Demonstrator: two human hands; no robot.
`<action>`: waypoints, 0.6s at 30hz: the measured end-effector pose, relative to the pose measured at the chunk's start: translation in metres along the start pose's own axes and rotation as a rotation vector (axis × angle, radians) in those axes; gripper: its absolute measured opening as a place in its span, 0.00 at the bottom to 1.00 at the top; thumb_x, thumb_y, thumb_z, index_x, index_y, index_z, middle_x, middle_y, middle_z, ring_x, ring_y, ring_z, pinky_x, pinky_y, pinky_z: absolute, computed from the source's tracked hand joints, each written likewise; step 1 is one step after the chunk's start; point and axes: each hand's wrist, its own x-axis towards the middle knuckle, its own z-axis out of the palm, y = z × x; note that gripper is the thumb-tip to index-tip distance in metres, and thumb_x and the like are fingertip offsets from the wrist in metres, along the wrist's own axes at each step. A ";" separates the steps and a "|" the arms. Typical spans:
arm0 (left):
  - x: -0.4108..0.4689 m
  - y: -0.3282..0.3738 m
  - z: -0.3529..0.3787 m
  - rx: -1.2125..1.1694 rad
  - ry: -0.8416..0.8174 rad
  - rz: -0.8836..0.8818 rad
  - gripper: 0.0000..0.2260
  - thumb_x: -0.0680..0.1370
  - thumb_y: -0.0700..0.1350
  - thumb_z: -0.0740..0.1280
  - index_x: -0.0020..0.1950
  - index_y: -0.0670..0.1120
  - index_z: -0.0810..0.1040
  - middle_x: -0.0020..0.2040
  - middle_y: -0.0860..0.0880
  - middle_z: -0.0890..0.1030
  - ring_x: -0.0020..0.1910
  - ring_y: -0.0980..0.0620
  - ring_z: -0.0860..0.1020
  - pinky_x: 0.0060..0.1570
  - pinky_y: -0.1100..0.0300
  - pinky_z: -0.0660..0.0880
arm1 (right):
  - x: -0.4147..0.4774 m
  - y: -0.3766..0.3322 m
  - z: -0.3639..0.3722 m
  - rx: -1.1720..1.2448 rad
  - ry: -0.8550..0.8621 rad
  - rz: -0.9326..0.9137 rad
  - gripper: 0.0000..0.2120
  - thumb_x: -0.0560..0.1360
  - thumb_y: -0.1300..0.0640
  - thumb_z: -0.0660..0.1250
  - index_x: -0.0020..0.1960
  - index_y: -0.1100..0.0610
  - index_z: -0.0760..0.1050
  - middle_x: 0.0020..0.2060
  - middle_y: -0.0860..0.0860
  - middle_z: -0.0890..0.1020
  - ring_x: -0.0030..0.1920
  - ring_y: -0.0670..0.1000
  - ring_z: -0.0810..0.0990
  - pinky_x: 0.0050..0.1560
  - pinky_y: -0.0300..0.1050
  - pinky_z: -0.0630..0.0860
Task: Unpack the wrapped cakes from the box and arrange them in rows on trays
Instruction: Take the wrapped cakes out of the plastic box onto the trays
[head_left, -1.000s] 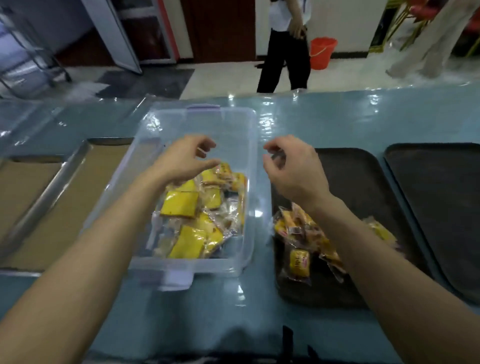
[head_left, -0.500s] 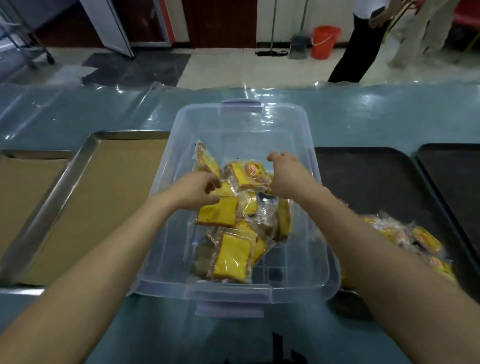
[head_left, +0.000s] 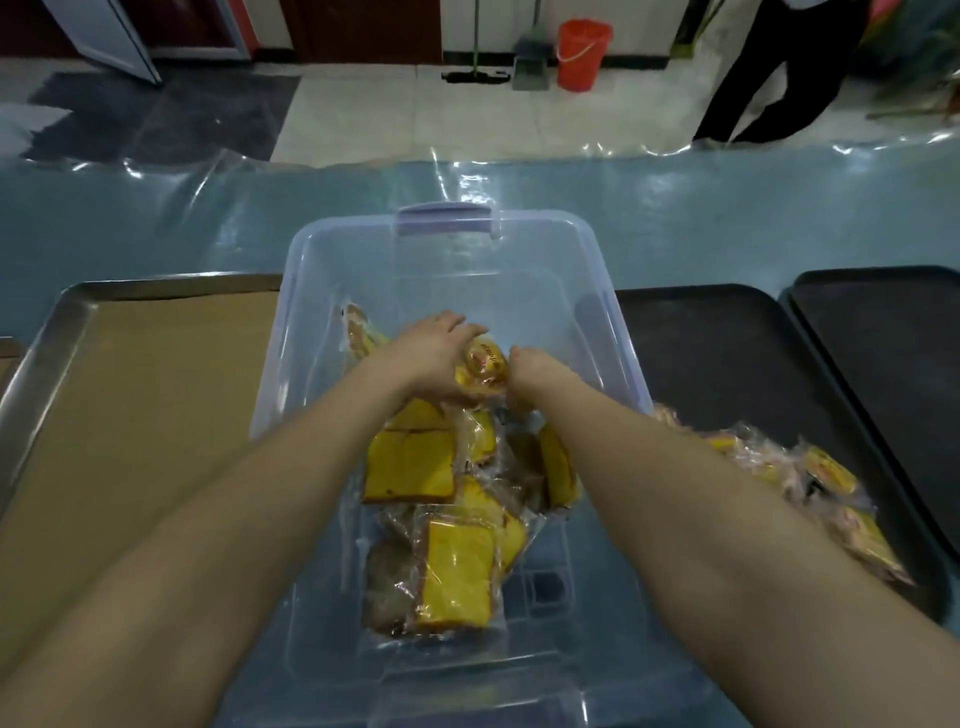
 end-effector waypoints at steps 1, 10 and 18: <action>0.008 0.002 0.005 0.030 -0.033 0.011 0.51 0.70 0.76 0.73 0.87 0.57 0.59 0.87 0.46 0.60 0.85 0.42 0.59 0.83 0.43 0.58 | 0.005 0.000 0.006 -0.005 -0.005 -0.005 0.38 0.76 0.60 0.78 0.79 0.64 0.63 0.74 0.61 0.72 0.74 0.62 0.73 0.69 0.54 0.74; 0.012 -0.010 0.011 0.128 -0.032 -0.008 0.38 0.68 0.76 0.75 0.70 0.57 0.73 0.75 0.46 0.72 0.72 0.42 0.74 0.67 0.43 0.76 | 0.023 -0.005 0.020 -0.130 -0.041 -0.026 0.32 0.69 0.50 0.79 0.70 0.58 0.77 0.68 0.59 0.77 0.72 0.60 0.72 0.70 0.51 0.74; -0.014 -0.017 -0.002 -0.176 0.070 -0.161 0.27 0.77 0.67 0.74 0.63 0.51 0.70 0.55 0.46 0.82 0.49 0.44 0.78 0.46 0.51 0.72 | -0.021 -0.013 -0.065 -0.125 0.271 -0.096 0.31 0.74 0.54 0.75 0.73 0.60 0.70 0.70 0.61 0.68 0.70 0.62 0.70 0.67 0.54 0.75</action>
